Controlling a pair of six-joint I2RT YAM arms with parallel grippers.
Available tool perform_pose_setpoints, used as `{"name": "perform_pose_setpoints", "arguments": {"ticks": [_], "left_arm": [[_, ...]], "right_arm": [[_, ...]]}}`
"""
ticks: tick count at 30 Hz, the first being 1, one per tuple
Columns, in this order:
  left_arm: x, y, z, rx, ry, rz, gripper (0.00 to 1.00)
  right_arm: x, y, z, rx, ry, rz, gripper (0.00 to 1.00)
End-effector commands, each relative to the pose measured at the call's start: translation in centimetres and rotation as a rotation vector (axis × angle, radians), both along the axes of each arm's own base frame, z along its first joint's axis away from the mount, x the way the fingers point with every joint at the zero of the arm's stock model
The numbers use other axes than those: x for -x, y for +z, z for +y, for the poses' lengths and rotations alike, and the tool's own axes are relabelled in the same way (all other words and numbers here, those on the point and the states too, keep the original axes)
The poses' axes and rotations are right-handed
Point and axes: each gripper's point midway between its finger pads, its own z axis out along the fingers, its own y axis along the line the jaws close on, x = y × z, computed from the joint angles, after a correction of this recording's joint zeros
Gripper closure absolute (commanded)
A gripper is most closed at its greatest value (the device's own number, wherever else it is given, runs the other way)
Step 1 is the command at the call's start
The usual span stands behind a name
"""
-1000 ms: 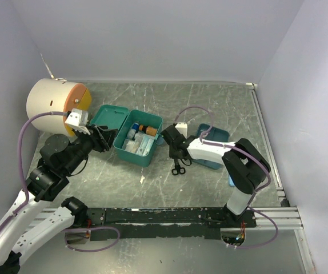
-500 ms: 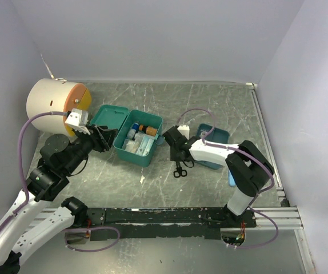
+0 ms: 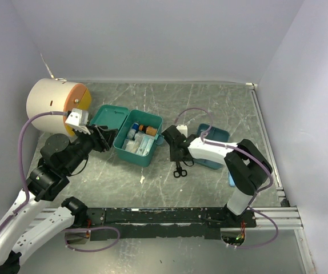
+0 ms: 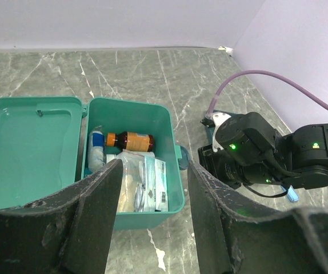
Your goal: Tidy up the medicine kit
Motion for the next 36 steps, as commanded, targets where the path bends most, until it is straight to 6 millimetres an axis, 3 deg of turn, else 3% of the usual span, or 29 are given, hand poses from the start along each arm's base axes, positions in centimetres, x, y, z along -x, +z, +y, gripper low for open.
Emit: {"name": "perform_pose_setpoints", "arguments": {"ticks": [1,6,12,16,24,33,36], "left_arm": [[-0.1,0.8,0.3,0.019,0.016,-0.025,0.40],[-0.1,0.7,0.3,0.015,0.017,-0.022,0.40],[0.0,0.8,0.4,0.017,0.018,-0.025,0.40],[0.0,0.9,0.4,0.019,0.016,-0.028,0.40],[-0.1,0.8,0.4,0.017,0.019,-0.025,0.40],[-0.1,0.7,0.3,0.015,0.017,-0.022,0.40],[-0.1,0.7,0.3,0.015,0.015,-0.022,0.40]], "right_arm": [[1.4,-2.1,-0.8,0.058,0.024,0.082,0.66],[0.8,-2.5,-0.7,0.054,0.018,0.077,0.69],[0.8,-2.3,-1.5,0.083,-0.013,0.070,0.88],[0.1,-0.2,-1.9,0.071,-0.037,0.000,0.93],[-1.3,5.0,-1.9,-0.020,-0.083,-0.158,0.93],[-1.8,7.0,-3.7,-0.004,-0.148,-0.235,0.93],[-2.2,7.6,-5.4,0.009,-0.181,-0.248,0.93]]}}
